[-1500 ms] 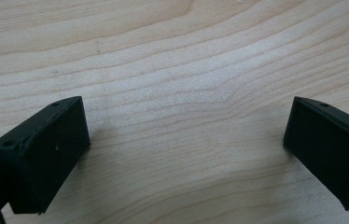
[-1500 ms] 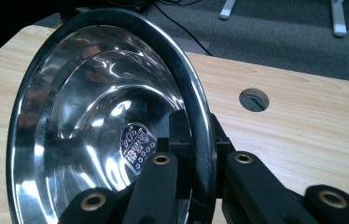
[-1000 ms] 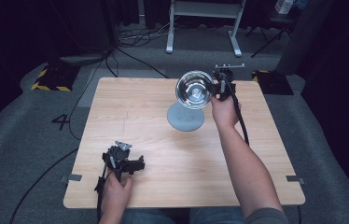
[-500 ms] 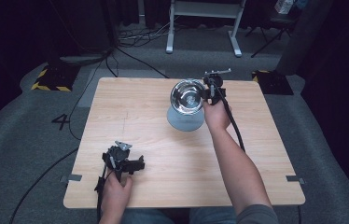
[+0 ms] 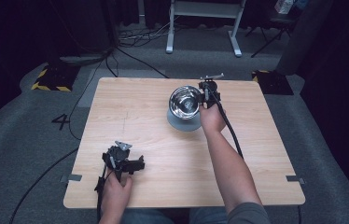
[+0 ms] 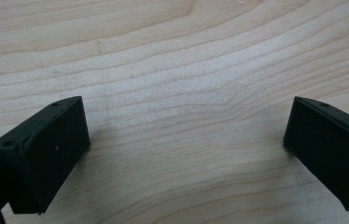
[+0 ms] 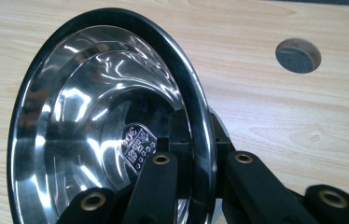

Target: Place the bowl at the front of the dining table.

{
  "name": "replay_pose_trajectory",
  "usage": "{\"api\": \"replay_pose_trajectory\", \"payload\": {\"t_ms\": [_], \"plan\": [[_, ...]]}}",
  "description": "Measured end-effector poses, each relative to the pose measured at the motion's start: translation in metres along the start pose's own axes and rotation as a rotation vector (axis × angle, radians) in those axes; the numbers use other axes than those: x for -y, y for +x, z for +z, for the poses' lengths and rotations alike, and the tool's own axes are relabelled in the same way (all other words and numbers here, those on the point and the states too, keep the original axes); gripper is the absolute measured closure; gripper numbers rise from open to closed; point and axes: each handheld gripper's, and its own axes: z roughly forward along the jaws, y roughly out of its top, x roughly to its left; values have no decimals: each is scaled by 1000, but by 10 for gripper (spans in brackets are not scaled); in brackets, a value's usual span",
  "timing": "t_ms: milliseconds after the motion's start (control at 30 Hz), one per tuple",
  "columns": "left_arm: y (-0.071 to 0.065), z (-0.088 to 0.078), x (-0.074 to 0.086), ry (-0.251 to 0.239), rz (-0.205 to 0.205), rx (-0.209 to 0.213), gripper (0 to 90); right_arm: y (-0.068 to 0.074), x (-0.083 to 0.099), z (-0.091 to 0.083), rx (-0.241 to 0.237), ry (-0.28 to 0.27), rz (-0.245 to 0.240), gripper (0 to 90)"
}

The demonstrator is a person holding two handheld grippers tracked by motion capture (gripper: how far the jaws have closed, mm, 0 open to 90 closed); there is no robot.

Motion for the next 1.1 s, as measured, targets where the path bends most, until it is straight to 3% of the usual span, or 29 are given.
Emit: {"api": "replay_pose_trajectory", "payload": {"t_ms": [567,1100], "plan": [[0,0,0,-1,0,0,3,6,9,34,15,63,18,856],[0,0,0,0,0,0,3,6,15,44,0,89,43,852]]}}
